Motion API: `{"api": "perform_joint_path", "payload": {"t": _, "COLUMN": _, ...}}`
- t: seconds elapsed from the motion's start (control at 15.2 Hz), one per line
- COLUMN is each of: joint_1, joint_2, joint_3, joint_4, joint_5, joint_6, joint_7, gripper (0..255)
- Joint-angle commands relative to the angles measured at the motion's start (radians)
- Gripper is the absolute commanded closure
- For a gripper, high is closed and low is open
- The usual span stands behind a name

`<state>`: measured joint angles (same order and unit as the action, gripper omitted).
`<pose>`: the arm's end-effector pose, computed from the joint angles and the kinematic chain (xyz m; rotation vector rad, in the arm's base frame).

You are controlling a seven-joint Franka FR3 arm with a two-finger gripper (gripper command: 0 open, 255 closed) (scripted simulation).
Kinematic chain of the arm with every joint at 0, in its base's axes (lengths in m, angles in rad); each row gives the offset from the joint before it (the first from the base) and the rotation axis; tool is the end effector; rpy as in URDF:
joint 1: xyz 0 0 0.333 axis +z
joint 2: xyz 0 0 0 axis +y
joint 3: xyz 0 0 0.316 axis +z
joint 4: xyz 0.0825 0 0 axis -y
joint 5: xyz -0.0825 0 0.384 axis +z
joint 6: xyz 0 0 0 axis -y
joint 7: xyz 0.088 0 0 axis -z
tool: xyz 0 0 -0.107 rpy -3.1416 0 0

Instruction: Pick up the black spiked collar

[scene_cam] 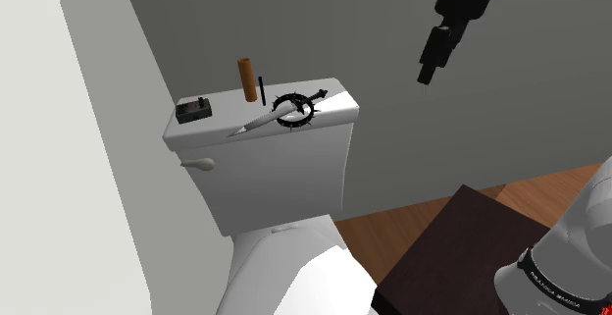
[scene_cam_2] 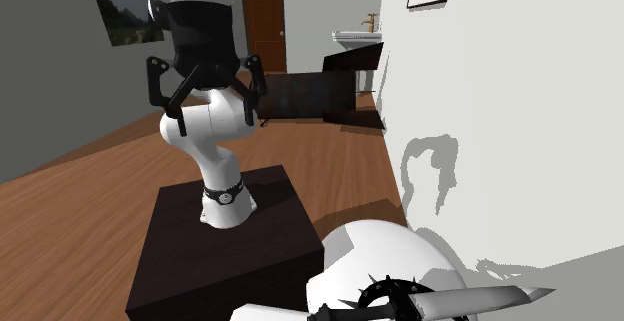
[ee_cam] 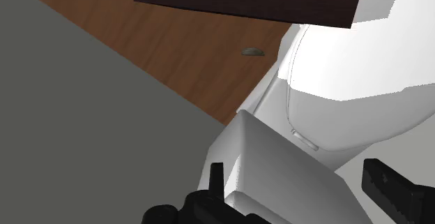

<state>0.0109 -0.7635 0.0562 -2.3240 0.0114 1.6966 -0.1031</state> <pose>0.3251 0.0286 0.6102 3.0942 0.2428 0.2091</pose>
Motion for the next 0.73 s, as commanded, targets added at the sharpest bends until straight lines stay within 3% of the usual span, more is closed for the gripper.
{"api": "perform_joint_path", "payload": {"t": 0.0, "joint_1": 0.0, "joint_2": 0.0, "joint_3": 0.0, "joint_4": 0.0, "joint_5": 0.0, "joint_6": 0.0, "joint_7": 0.0, "gripper": 0}}
{"api": "perform_joint_path", "payload": {"t": 0.66, "joint_1": 0.049, "joint_2": 0.459, "joint_3": -0.068, "joint_4": 0.315, "joint_5": 0.115, "joint_6": 0.051, "joint_7": -0.137, "gripper": 0}}
